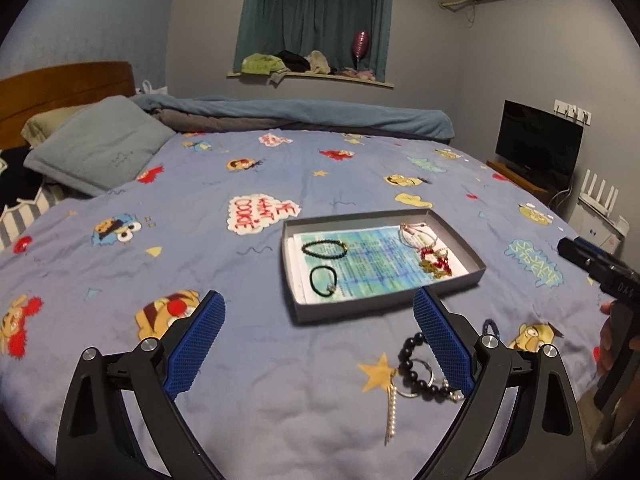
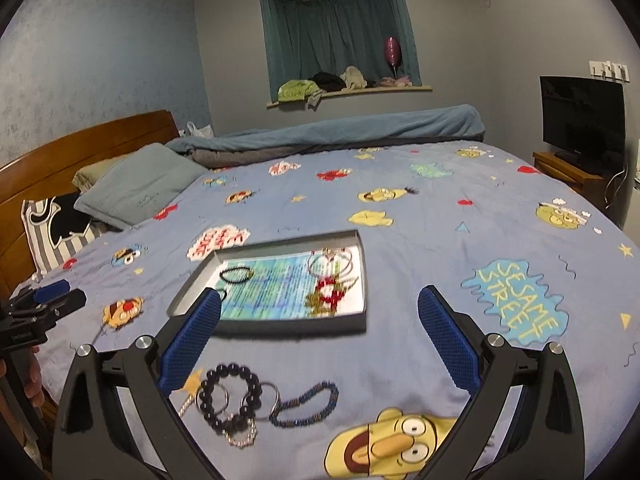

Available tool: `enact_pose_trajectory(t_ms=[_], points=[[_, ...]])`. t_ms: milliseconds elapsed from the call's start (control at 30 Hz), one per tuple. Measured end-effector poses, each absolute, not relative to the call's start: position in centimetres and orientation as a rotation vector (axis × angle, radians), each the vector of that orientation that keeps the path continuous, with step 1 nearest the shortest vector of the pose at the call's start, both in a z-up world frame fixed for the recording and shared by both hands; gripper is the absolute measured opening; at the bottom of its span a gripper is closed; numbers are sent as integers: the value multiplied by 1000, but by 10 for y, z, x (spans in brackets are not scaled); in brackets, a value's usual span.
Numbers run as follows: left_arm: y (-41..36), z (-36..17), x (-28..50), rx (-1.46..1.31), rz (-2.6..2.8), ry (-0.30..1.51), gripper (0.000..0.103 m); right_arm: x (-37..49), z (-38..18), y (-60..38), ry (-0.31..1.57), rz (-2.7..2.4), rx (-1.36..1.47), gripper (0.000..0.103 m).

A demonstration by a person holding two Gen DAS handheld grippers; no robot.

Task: Organize jewelry
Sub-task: 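Withdraw both open tools back toward the remaining jewelry, then grasp the pearl hairpin with left tool while right tool grasps blue beaded bracelet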

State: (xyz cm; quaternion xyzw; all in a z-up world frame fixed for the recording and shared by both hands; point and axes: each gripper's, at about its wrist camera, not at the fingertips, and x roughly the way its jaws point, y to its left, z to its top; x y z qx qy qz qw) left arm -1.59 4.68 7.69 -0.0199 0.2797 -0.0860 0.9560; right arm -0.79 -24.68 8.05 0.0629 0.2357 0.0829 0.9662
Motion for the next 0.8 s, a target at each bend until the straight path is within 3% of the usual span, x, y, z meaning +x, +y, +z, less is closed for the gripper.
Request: enact_pose_trajectory(t_ms=[667, 800], points=[[20, -26, -35, -17, -239, 697, 95, -6, -14, -236, 641, 158, 119, 97], [10, -40, -34, 8, -266, 720, 95, -2, -26, -234, 654, 148, 115, 85]])
